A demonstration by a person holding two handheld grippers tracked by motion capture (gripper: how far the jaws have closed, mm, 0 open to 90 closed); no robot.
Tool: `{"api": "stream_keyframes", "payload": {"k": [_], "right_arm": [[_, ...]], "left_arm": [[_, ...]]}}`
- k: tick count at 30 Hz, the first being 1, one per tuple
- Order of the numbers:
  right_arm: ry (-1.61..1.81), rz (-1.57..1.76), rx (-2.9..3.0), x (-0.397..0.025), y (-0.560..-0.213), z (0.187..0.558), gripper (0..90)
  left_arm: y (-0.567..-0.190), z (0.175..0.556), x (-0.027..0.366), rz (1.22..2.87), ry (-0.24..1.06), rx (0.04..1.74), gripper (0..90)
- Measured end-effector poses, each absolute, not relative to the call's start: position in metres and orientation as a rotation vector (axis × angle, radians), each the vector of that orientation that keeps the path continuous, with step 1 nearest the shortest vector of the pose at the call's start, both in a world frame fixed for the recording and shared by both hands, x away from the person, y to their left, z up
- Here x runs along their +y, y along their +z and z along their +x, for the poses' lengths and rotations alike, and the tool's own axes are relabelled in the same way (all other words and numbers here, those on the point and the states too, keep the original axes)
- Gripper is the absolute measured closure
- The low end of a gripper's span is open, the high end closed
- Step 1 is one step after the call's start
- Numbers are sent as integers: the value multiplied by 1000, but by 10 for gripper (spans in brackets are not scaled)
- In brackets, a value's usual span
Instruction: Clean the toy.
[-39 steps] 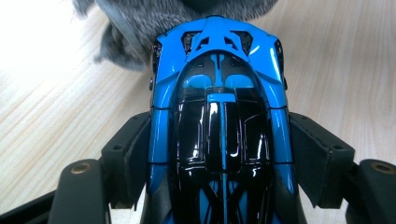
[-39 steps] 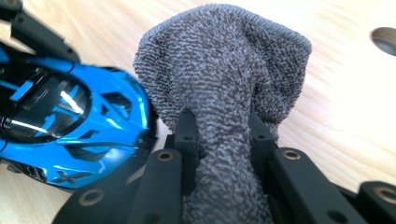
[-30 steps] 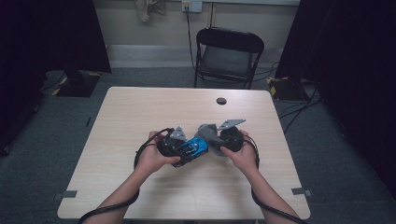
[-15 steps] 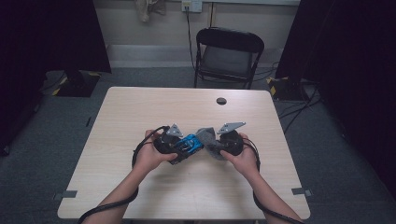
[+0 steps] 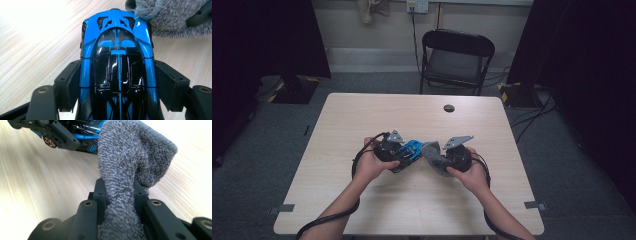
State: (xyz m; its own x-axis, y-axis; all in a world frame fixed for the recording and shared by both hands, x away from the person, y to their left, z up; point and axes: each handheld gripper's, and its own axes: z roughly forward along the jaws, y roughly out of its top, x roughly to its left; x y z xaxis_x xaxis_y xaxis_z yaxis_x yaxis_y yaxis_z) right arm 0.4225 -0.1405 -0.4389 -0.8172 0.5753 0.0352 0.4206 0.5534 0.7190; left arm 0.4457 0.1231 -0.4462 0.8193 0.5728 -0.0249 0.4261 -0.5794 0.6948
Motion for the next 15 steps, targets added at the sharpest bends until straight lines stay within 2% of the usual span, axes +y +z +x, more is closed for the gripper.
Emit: {"api": "stream_keyframes", "payload": {"k": [8, 15], "right_arm": [[1101, 960, 2494, -169, -430, 440, 725], [1066, 978, 2456, -165, -423, 454, 724]], "left_arm": [[-444, 433, 122, 2293, 224, 672, 283], [-441, 425, 106, 2291, 181, 610, 283]]}}
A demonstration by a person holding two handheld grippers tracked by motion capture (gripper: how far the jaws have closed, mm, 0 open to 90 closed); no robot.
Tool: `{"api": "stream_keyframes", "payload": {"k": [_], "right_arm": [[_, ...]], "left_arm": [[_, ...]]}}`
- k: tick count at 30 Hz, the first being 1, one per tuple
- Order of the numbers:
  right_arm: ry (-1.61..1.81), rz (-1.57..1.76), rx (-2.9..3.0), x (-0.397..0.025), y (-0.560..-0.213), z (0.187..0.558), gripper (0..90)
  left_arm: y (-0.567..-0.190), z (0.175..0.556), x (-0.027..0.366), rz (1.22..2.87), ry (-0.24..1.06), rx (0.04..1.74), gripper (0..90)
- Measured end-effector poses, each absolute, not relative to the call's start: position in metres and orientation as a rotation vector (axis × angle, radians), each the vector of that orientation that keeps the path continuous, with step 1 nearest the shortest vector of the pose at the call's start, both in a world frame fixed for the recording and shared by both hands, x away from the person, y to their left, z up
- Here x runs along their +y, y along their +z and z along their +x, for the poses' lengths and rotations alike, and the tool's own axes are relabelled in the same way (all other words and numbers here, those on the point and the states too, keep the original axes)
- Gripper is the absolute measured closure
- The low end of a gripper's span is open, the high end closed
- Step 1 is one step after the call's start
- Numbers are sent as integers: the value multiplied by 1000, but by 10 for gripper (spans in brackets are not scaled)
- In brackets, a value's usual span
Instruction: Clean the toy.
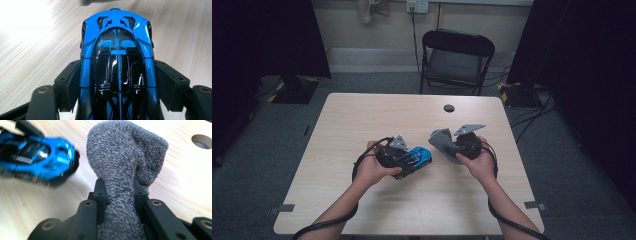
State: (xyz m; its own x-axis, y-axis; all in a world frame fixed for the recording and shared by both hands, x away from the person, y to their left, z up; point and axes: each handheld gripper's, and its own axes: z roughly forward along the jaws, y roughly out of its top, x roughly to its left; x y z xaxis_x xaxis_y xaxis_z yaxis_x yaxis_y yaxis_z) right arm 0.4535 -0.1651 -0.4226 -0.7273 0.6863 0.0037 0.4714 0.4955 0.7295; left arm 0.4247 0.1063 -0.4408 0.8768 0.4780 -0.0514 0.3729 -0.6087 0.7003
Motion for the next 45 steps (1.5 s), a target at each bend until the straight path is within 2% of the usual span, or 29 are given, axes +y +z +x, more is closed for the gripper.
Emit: {"api": "stream_keyframes", "payload": {"k": [6, 21, 45], "right_arm": [[1066, 925, 2503, -147, -421, 457, 724], [1082, 859, 2564, -136, -427, 447, 726], [1162, 835, 2583, -145, -434, 422, 725]], "left_arm": [[-440, 424, 98, 2287, 169, 590, 283], [-443, 435, 111, 2272, 201, 669, 283], [-445, 444, 124, 2259, 230, 748, 283]]}}
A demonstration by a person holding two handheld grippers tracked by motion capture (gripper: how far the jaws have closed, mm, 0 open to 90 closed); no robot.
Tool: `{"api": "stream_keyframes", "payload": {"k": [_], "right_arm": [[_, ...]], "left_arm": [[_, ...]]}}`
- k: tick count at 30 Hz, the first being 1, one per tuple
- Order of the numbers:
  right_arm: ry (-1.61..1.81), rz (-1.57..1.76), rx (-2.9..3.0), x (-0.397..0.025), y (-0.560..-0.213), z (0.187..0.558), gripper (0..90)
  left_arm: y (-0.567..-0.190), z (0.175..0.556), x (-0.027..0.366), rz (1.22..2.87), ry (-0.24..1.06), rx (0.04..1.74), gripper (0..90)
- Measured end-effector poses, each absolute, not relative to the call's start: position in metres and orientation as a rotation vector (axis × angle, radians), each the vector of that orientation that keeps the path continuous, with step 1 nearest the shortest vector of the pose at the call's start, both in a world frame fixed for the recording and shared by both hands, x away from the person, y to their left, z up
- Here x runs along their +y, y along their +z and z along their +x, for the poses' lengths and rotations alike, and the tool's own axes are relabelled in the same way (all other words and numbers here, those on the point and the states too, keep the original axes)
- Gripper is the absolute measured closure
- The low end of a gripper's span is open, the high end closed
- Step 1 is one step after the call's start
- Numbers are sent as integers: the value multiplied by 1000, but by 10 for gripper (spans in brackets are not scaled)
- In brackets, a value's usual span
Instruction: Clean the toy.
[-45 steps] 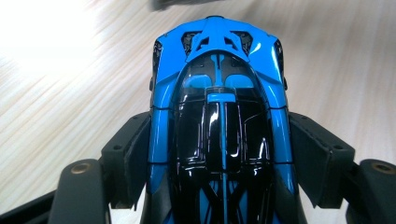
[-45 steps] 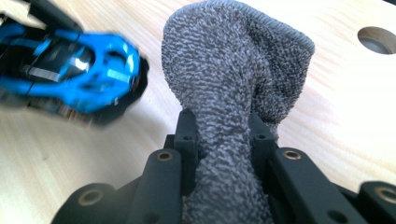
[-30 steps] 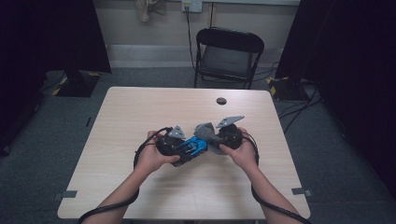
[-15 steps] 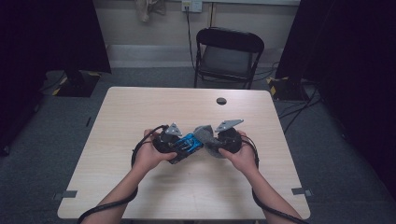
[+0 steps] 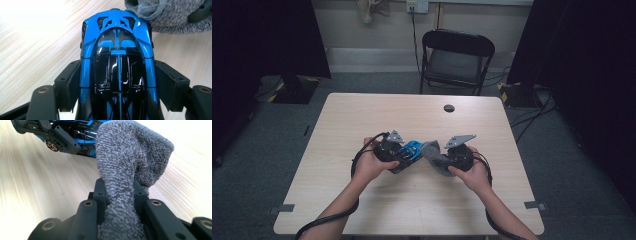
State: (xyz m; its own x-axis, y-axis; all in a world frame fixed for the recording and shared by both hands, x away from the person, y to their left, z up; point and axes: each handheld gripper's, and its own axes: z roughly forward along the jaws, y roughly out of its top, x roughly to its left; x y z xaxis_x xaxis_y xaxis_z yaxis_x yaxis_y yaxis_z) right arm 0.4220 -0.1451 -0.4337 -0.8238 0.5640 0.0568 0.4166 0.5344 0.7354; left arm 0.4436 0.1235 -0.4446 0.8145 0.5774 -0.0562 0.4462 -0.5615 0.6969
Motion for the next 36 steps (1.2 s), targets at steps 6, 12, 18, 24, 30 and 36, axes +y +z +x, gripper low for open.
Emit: {"api": "stream_keyframes", "payload": {"k": [6, 12, 18, 24, 30, 36], "right_arm": [[1163, 916, 2502, -165, -429, 431, 724], [1162, 960, 2464, -169, -425, 445, 723], [1171, 901, 2524, -154, -423, 450, 723], [1186, 860, 2565, -153, -426, 447, 723], [1186, 849, 2583, -153, -427, 443, 722], [1194, 830, 2602, -151, -431, 437, 722]], "left_arm": [[-443, 436, 124, 2260, 220, 723, 283], [-436, 424, 108, 2257, 188, 642, 283], [-435, 421, 96, 2278, 176, 583, 283], [-436, 425, 103, 2278, 196, 607, 283], [-438, 430, 108, 2261, 211, 646, 283], [-440, 435, 114, 2264, 232, 679, 282]]}}
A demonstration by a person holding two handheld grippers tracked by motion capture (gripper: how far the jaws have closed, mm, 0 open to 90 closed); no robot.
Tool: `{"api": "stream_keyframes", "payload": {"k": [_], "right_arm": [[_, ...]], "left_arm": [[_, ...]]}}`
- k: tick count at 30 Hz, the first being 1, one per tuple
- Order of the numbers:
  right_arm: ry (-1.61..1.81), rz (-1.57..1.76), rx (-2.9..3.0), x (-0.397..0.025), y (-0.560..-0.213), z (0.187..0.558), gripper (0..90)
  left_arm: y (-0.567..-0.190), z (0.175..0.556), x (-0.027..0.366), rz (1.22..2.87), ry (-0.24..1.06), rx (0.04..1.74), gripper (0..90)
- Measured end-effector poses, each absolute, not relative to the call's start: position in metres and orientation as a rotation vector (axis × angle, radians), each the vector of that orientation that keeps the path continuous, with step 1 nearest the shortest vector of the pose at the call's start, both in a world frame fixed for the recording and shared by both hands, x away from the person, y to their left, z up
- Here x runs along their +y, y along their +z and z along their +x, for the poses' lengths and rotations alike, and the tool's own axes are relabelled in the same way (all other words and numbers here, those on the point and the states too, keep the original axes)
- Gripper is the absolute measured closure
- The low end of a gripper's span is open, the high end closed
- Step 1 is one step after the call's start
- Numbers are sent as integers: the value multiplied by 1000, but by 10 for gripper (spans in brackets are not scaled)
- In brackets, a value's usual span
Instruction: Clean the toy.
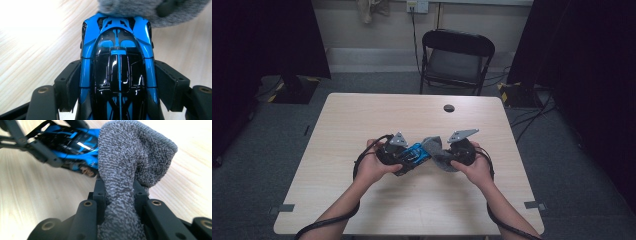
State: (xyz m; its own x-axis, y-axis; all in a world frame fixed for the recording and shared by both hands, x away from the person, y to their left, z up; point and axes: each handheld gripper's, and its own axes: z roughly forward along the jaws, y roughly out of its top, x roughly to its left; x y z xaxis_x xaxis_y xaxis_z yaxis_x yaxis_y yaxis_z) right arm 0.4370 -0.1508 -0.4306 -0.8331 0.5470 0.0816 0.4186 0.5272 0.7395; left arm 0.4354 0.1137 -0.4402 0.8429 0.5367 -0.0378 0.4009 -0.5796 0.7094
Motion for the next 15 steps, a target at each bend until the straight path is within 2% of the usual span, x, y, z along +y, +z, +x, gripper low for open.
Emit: {"api": "stream_keyframes", "payload": {"k": [8, 15], "right_arm": [[1192, 837, 2600, -159, -432, 427, 721], [1188, 959, 2487, -179, -423, 444, 722]], "left_arm": [[-444, 438, 124, 2252, 239, 717, 282], [-442, 428, 113, 2255, 213, 663, 282]]}}
